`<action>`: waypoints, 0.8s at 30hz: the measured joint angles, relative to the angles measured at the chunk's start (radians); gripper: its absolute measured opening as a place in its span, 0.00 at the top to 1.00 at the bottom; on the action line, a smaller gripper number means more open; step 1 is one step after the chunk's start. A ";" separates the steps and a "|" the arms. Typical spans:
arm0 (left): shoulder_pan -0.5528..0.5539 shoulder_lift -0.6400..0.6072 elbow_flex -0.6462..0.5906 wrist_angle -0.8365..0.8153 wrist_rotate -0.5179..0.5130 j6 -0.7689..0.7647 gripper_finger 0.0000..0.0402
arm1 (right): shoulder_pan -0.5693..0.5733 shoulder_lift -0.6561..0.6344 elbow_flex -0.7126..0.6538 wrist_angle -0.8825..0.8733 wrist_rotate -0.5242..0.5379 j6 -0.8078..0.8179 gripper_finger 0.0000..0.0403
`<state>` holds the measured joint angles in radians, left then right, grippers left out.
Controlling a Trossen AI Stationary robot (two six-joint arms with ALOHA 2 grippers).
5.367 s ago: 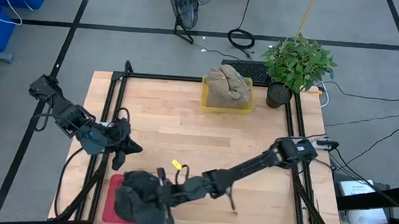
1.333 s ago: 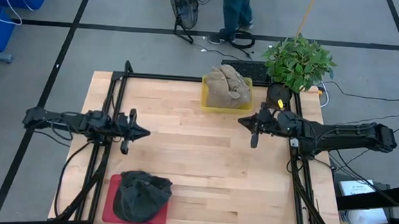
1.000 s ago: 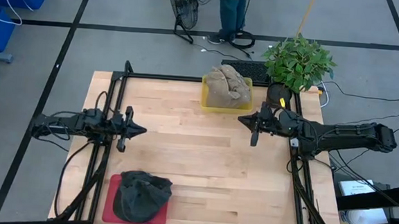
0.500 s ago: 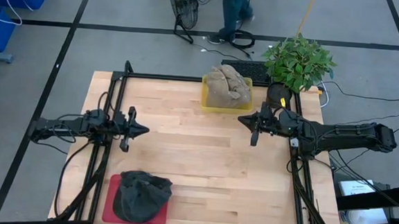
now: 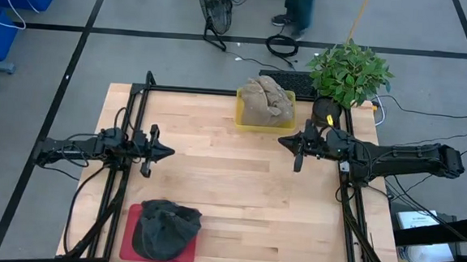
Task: Pick & Place hat
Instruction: Return to Home Position
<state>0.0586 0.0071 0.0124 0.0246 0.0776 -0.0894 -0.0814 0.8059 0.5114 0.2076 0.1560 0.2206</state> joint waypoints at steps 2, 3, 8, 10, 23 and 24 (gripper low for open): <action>0.000 0.000 0.000 0.000 0.000 -0.022 0.98 | 0.000 0.000 0.000 -0.010 -0.034 -0.035 1.00; 0.000 0.000 0.000 0.000 0.000 -0.027 0.99 | 0.000 0.000 0.000 -0.016 -0.053 -0.052 1.00; 0.000 0.000 0.000 0.001 0.000 -0.025 0.99 | 0.003 0.000 0.000 -0.089 -0.081 -0.103 1.00; 0.000 0.000 0.000 0.001 0.000 -0.025 0.97 | 0.012 -0.001 0.000 -0.122 -0.081 -0.118 1.00; 0.000 0.000 0.000 0.003 0.000 -0.024 0.88 | 0.133 -0.281 -0.232 -0.076 -0.080 -0.046 1.00; 0.000 0.000 0.000 0.003 0.000 -0.024 0.88 | 0.137 -0.309 -0.260 -0.055 -0.080 -0.046 1.00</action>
<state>0.0586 0.0071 0.0120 0.0273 0.0773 -0.1135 0.0556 0.4968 0.2518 0.1526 0.0764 0.1749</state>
